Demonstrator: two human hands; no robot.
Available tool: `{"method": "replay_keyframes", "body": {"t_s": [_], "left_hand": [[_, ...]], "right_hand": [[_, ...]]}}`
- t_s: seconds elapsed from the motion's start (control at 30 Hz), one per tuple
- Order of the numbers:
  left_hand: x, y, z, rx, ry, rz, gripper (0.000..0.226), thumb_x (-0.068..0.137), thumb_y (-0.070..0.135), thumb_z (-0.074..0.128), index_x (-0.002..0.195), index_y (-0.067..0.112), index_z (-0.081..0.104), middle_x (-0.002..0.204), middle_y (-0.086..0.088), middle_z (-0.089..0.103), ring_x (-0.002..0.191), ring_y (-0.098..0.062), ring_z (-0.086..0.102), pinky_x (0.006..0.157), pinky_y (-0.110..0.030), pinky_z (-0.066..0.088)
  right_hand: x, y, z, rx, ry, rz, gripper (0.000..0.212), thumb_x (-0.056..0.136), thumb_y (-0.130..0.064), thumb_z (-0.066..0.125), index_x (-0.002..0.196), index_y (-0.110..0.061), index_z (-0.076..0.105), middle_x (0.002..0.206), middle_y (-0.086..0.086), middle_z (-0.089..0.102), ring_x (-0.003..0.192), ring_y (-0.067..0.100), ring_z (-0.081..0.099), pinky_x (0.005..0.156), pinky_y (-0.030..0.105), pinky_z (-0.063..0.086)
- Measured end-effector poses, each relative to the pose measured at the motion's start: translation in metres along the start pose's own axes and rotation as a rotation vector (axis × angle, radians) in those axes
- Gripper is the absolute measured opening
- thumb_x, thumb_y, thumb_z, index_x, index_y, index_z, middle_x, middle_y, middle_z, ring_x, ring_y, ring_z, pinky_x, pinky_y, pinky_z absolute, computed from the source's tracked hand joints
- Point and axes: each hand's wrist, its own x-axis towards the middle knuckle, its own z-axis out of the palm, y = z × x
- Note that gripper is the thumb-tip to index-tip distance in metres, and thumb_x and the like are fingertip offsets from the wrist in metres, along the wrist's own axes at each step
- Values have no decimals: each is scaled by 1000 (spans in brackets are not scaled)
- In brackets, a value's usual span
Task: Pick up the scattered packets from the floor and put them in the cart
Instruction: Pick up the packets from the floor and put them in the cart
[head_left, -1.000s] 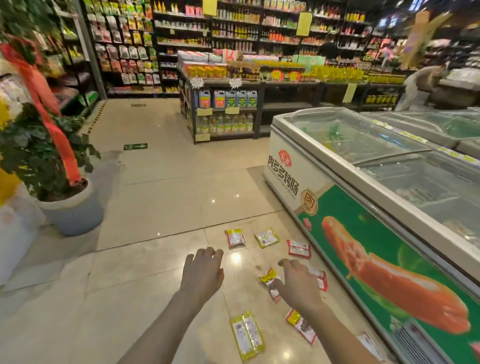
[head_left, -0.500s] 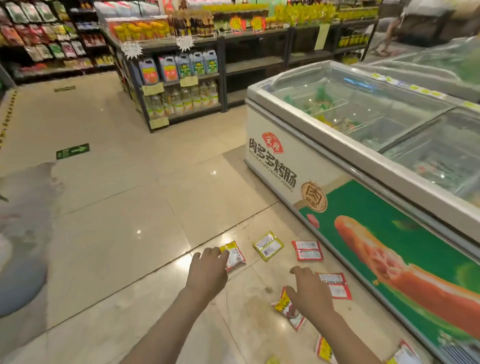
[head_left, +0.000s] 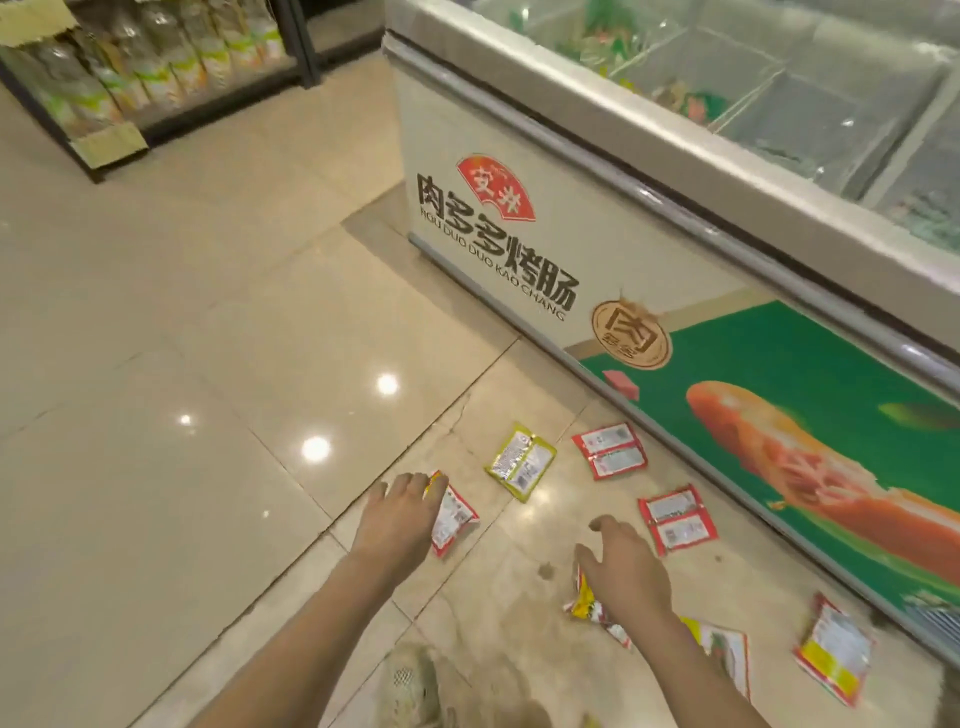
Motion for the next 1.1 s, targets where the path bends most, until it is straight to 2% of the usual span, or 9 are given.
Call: {"method": "replay_keyframes", "body": {"t_s": [0.27,0.37,0.47,0.53,0.73,0.83,0.93,1.0,1.1], "left_hand": [[158,-40,147,46,-140,125,79,7,13,84,85,20,70,77,1,69,65,-18,67,49,-30,50],[215,-48,220,108,-211,165,96,14,14,87,104,17,53,110,-9,67,93,-24,67,63,-40,54],[263,-58,300,103,-310,277,90,66,20,80,140,16,28,156,-15,15,140,-29,26,104,-51,32],[289,-61,343,161,-273,372,100,64,33,82,142,18,23,157,-15,10,141,-29,24,105,-53,30],[323,-64,454,320,-575,515,104,82,35,67,150,21,-11,154,-10,-28,145,-31,-12,113,-59,5],[325,-70,472,275,-483,528,91,83,41,64,150,20,7,158,-12,-10,146,-30,4,112,-59,14],[331,-77,477,232,-316,444,105,35,61,82,129,23,53,139,-9,51,117,-25,58,85,-59,47],[336,-83,487,247,-269,419,108,35,65,80,129,21,49,136,-5,54,113,-24,60,85,-61,44],[342,-79,497,162,-186,277,104,20,68,82,108,15,64,92,-7,69,68,-28,66,71,-53,46]], "right_hand": [[195,-10,96,84,-67,132,40,94,-35,48,130,-18,46,128,8,52,118,27,51,90,34,44],[275,1,153,98,-63,174,42,94,-37,49,131,-17,45,129,8,52,118,28,51,91,35,43],[347,16,216,90,-70,194,43,93,-36,49,132,-17,45,128,8,53,119,27,51,92,35,44],[385,26,257,84,-75,197,43,93,-36,49,131,-16,45,128,9,53,118,27,51,92,36,45],[453,47,349,128,-79,262,54,92,-40,50,137,-14,36,130,14,46,120,33,49,94,41,44],[465,50,371,240,-50,307,64,90,-43,54,141,-14,29,136,15,41,124,35,44,99,45,41],[475,51,384,459,-53,390,78,86,-44,59,146,-13,20,144,15,36,131,35,38,104,49,36],[481,50,388,591,-20,443,83,83,-43,64,145,-11,19,144,17,36,131,36,38,105,48,37],[492,46,388,705,44,541,94,78,-38,73,146,-9,15,146,19,27,132,37,34,103,44,37]]}}
